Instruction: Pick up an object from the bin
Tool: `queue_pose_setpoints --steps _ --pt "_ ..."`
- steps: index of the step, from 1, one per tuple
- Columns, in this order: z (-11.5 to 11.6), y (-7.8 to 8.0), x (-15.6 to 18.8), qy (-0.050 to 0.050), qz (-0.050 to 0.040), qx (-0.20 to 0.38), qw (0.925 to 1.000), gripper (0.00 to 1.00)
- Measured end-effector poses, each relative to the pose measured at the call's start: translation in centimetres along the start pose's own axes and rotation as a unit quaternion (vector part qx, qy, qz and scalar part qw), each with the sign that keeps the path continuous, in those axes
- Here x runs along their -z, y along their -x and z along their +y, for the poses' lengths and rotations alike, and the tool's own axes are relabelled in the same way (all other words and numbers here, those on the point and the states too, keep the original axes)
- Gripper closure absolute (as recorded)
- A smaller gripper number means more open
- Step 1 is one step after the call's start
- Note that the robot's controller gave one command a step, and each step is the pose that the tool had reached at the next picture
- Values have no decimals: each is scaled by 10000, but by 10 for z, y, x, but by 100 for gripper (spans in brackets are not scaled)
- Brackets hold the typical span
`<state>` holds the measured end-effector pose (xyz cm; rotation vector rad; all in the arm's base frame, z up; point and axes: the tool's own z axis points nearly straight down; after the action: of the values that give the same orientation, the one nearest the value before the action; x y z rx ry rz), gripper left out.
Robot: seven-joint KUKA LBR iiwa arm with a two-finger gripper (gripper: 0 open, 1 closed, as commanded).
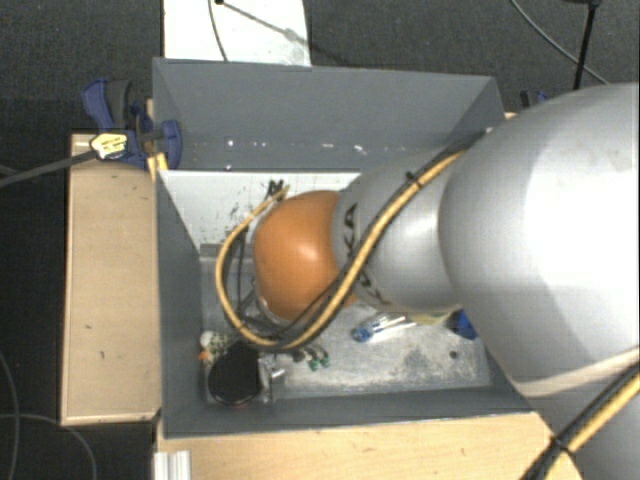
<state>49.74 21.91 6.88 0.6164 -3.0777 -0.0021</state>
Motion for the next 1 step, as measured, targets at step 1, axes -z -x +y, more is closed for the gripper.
queue_pose_setpoints --steps 1 --pt "31 0 33 -60 -7 2390 9710 0"
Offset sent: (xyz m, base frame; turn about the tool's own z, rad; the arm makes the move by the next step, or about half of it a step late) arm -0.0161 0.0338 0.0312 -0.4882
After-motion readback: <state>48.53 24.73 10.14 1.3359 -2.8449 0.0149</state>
